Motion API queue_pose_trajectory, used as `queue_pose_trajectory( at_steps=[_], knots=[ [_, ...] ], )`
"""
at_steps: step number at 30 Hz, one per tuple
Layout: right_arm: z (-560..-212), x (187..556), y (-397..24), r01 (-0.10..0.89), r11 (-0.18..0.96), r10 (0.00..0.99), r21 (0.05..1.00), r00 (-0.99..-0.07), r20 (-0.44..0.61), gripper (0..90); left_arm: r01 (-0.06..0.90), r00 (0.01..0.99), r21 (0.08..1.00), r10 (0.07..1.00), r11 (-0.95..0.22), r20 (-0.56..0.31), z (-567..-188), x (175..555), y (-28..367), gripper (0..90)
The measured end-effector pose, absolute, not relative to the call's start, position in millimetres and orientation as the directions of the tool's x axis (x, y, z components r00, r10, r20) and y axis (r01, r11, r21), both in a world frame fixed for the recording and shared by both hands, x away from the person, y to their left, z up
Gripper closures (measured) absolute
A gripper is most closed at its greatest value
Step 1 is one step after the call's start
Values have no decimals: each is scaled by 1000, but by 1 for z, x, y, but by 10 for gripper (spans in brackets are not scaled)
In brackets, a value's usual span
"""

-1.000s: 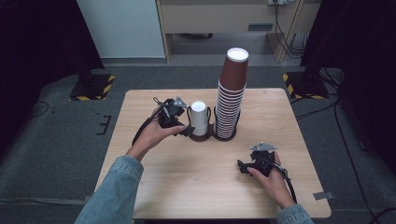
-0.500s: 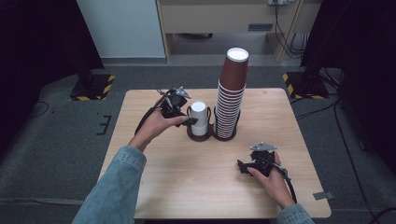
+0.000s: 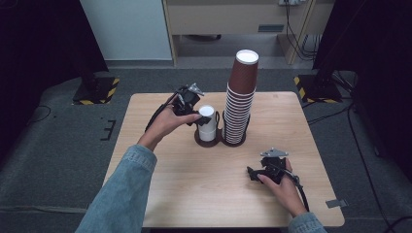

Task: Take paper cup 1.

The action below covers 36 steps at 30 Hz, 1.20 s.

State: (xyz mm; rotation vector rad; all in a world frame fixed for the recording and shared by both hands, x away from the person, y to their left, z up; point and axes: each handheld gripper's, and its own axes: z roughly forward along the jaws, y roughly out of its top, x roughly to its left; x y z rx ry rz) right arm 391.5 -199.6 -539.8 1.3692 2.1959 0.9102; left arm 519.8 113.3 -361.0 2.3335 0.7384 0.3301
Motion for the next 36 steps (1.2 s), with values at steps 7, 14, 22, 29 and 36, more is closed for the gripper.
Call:
queue_pose_trajectory(
  at_steps=[7, 14, 22, 29, 36],
  knots=[
    [-540, 391, -200, 638, 311, 897, 704, -443, 6, 6, 428, 798, 666, 602, -611, 39, -359, 525, 115, 93],
    [-540, 391, -200, 638, 313, 895, 703, -446, 6, 6, 417, 805, 651, 591, -634, 60, -356, 527, 111, 103],
    [-540, 391, -200, 639, 314, 894, 702, -447, 7, 6, 420, 801, 643, 595, -640, 69, -358, 530, 106, 182],
    [-540, 391, -201, 637, 318, 892, 702, -453, 7, 6, 447, 793, 600, 605, -664, 79, -371, 540, 104, 184],
    [-540, 390, -201, 636, 316, 892, 704, -453, 9, 6, 467, 786, 602, 615, -648, 52, -379, 549, 103, 173]
  ],
)
